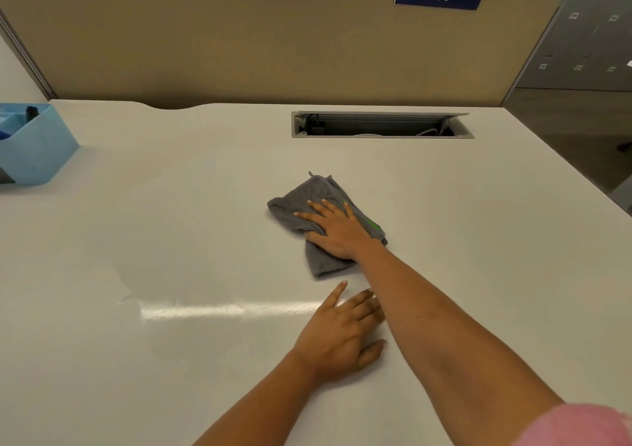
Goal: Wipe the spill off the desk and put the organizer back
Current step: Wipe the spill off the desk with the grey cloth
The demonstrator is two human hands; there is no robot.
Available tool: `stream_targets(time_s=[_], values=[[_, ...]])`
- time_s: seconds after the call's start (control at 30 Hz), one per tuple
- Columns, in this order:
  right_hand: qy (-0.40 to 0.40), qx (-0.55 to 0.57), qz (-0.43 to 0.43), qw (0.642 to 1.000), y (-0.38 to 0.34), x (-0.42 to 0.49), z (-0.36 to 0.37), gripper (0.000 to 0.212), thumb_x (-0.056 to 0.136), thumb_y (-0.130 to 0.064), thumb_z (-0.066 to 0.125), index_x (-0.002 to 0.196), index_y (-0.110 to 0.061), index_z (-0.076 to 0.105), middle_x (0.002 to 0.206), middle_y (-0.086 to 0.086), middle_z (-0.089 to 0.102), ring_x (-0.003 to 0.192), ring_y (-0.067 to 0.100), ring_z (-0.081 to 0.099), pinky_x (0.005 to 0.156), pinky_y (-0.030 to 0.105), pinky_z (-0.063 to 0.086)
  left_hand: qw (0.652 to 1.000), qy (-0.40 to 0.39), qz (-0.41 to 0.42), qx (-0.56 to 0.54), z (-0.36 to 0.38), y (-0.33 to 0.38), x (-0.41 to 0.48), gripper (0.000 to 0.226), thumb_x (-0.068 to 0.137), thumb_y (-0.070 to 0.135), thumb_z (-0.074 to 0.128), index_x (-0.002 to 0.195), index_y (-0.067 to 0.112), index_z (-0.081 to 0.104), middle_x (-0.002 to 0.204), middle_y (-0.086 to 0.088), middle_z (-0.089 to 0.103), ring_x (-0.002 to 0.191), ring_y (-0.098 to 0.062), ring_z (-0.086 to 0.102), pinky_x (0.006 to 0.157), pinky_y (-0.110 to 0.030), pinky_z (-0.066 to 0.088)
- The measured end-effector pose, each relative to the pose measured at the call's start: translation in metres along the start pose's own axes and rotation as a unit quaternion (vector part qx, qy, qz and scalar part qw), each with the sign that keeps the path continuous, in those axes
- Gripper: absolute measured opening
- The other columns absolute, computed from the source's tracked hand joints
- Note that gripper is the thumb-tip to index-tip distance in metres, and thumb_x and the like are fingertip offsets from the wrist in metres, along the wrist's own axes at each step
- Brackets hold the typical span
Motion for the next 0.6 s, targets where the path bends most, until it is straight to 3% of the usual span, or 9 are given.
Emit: stream_targets(time_s=[0.17,0.33,0.43,0.6], values=[[0.05,0.028,0.052,0.997,0.029,-0.028,-0.006,0.047,0.094,-0.043,0.034,0.141,-0.043,0.027,0.158,-0.01,0.014,0.146,0.015,0.007,0.118,0.05,-0.004,1.0,0.0,-0.021,0.005,0.001,-0.003,-0.002,0.049,0.086,0.049,0.036,0.128,0.029,0.05,0.132,0.013,0.057,0.125,-0.004,0.049,0.104,-0.046,0.037],[0.11,0.025,0.175,0.978,0.079,-0.067,-0.018,0.047,0.094,-0.041,0.034,0.141,-0.038,0.029,0.157,-0.005,0.018,0.146,0.018,0.011,0.117,0.051,-0.001,0.996,-0.026,-0.032,-0.081,0.01,-0.004,-0.003,0.053,0.092,0.045,0.028,0.141,0.026,0.03,0.15,0.006,0.034,0.141,-0.012,0.025,0.115,-0.046,-0.004],[0.145,0.023,0.269,0.952,0.096,-0.089,-0.019,0.048,0.094,-0.041,0.032,0.142,-0.035,0.028,0.157,-0.001,0.018,0.146,0.021,0.011,0.116,0.052,-0.001,0.997,-0.03,-0.029,-0.071,0.013,-0.004,-0.002,0.053,0.093,0.044,0.029,0.142,0.025,0.029,0.151,0.005,0.031,0.142,-0.013,0.022,0.116,-0.044,-0.004],[0.196,0.038,0.433,0.879,0.101,-0.117,-0.01,0.054,0.094,-0.044,0.029,0.145,-0.03,0.022,0.159,0.005,0.013,0.146,0.027,0.006,0.115,0.056,-0.004,0.998,-0.023,-0.022,-0.058,0.014,-0.003,-0.002,0.053,0.094,0.044,0.026,0.143,0.024,0.025,0.153,0.004,0.027,0.144,-0.013,0.017,0.118,-0.04,-0.004]])
Point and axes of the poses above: each hand's wrist, its own x-axis towards the middle knuckle, its own z-axis out of the palm, y = z × x, the point moved 7 cm from there along x, towards the middle knuckle
